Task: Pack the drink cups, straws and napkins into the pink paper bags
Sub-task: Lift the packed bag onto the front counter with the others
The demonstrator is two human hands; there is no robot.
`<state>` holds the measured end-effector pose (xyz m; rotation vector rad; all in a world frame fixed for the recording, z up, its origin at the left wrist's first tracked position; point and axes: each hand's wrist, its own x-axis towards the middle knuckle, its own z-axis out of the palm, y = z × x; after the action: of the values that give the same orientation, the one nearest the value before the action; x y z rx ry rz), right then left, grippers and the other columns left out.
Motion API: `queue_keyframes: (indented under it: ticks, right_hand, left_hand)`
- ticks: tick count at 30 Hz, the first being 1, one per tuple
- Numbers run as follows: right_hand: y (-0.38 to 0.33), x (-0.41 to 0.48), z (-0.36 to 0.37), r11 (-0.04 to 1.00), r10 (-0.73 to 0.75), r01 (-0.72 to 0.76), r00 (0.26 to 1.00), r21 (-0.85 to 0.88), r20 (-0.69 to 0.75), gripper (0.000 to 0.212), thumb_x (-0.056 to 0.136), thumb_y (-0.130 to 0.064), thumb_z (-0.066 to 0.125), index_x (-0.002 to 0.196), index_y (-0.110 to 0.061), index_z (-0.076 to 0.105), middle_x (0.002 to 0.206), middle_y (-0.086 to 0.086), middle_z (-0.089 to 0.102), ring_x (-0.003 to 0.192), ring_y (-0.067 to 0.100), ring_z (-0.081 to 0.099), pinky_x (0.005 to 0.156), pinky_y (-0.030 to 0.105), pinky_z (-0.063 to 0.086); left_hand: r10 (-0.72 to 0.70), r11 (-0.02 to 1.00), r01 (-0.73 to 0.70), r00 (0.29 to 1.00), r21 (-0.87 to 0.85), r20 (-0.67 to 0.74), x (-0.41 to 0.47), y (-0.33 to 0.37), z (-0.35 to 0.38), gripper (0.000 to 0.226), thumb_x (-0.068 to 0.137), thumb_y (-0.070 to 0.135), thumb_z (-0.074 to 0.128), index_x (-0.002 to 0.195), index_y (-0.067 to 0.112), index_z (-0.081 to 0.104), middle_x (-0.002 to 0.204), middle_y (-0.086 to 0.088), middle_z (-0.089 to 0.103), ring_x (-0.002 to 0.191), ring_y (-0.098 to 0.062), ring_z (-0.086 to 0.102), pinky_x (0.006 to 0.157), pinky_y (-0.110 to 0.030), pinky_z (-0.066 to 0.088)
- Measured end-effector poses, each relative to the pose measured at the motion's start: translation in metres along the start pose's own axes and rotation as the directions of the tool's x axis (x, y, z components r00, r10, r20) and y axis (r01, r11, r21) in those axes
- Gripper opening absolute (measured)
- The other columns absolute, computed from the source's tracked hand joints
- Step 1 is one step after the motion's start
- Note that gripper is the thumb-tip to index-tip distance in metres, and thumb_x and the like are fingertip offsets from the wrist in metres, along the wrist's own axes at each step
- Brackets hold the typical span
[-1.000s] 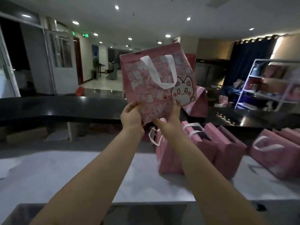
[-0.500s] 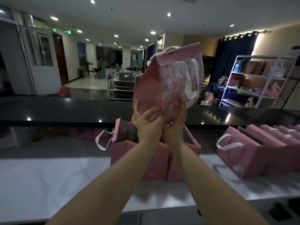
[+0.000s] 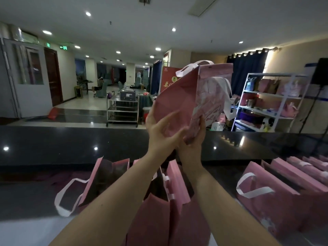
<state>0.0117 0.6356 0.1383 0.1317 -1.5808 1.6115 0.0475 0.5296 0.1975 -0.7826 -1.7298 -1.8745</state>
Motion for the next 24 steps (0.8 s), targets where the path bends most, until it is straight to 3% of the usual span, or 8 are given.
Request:
queue_keyframes:
  ticks: [2, 4, 6, 8, 11, 13, 17, 24]
  right_hand:
    - [-0.007, 0.018, -0.011, 1.0, -0.022, 0.022, 1.0, -0.017, 0.003, 0.09, 0.083, -0.008, 0.066, 0.15, -0.042, 0.017, 0.155, -0.008, 0.026, 0.142, 0.011, 0.031, 0.111, 0.042, 0.038]
    - [0.01, 0.042, -0.024, 0.997, -0.043, 0.044, 0.999, -0.058, 0.022, 0.088, 0.081, 0.001, 0.059, 0.15, -0.036, 0.019, 0.151, -0.009, 0.03, 0.138, 0.006, 0.035, 0.108, 0.032, 0.042]
    - [0.031, 0.064, -0.036, 0.993, -0.042, 0.043, 0.999, -0.113, 0.009, 0.081, 0.082, 0.008, 0.055, 0.147, -0.03, 0.026, 0.144, -0.005, 0.037, 0.129, 0.001, 0.044, 0.097, 0.019, 0.046]
    - [0.049, 0.083, -0.053, 0.993, -0.005, 0.002, 1.0, -0.12, -0.019, 0.075, 0.084, 0.012, 0.052, 0.139, -0.036, 0.035, 0.137, -0.004, 0.044, 0.118, -0.002, 0.05, 0.087, 0.015, 0.047]
    - [0.07, 0.11, -0.087, 0.988, 0.091, -0.091, 0.996, -0.126, -0.004, 0.071, 0.088, 0.009, 0.05, 0.122, -0.053, 0.041, 0.13, -0.011, 0.046, 0.113, 0.002, 0.053, 0.081, 0.017, 0.051]
    - [0.083, 0.128, -0.109, 0.981, 0.14, -0.135, 0.99, -0.14, 0.027, 0.073, 0.089, 0.008, 0.049, 0.117, -0.059, 0.042, 0.13, -0.011, 0.046, 0.112, 0.004, 0.054, 0.081, 0.021, 0.053]
    - [0.119, 0.158, -0.153, 0.977, 0.184, -0.174, 0.98, -0.121, 0.074, 0.058, 0.094, 0.0, 0.055, 0.12, -0.051, 0.045, 0.129, -0.009, 0.049, 0.11, 0.006, 0.058, 0.08, 0.023, 0.054]
    - [0.204, 0.199, -0.201, 0.902, 0.42, -0.39, 0.89, -0.184, 0.176, 0.051, 0.094, -0.007, 0.059, 0.12, -0.047, 0.043, 0.121, -0.013, 0.059, 0.105, 0.008, 0.063, 0.091, 0.035, 0.054]
  left_hand:
    - [0.0, 0.999, -0.007, 0.988, -0.042, -0.156, 0.039, -0.045, 0.005, 0.073, 0.068, 0.061, 0.078, 0.133, 0.053, 0.046, 0.157, 0.009, 0.019, 0.144, -0.014, 0.023, 0.112, -0.036, 0.035]
    - [-0.109, 0.981, 0.083, 0.984, -0.174, -0.143, 0.073, -0.079, 0.015, 0.076, 0.074, 0.051, 0.078, 0.14, 0.036, 0.044, 0.147, 0.002, 0.04, 0.132, -0.012, 0.045, 0.104, -0.036, 0.047]
    - [-0.123, 0.975, 0.113, 0.991, -0.191, -0.045, 0.095, -0.106, 0.029, 0.047, 0.083, 0.037, 0.075, 0.125, 0.031, 0.057, 0.123, 0.002, 0.063, 0.11, -0.01, 0.063, 0.09, -0.035, 0.057]
    - [-0.106, 0.982, 0.107, 0.994, -0.157, 0.015, 0.106, -0.127, 0.049, 0.025, 0.087, 0.029, 0.073, 0.108, 0.039, 0.063, 0.107, 0.003, 0.069, 0.097, -0.011, 0.068, 0.08, -0.034, 0.059]
    - [-0.211, 0.957, 0.223, 0.974, -0.185, 0.08, 0.113, -0.154, 0.082, 0.029, 0.086, 0.018, 0.074, 0.11, 0.031, 0.065, 0.101, 0.005, 0.071, 0.089, -0.008, 0.069, 0.07, -0.022, 0.057]
    - [-0.251, 0.952, 0.263, 0.964, -0.157, 0.09, 0.117, -0.172, 0.106, 0.031, 0.083, 0.014, 0.076, 0.106, 0.032, 0.065, 0.101, 0.002, 0.071, 0.09, -0.012, 0.069, 0.07, -0.024, 0.057]
    - [-0.296, 0.955, 0.296, 0.954, 0.012, 0.05, 0.122, -0.207, 0.153, 0.033, 0.076, 0.012, 0.082, 0.091, 0.031, 0.059, 0.093, 0.007, 0.068, 0.086, -0.012, 0.066, 0.068, -0.024, 0.057]
    - [-0.367, 0.868, 0.38, 0.925, 0.319, -0.103, 0.115, -0.279, 0.216, 0.029, 0.074, 0.012, 0.078, 0.07, 0.022, 0.051, 0.074, 0.0, 0.065, 0.075, -0.025, 0.064, 0.07, -0.047, 0.055]
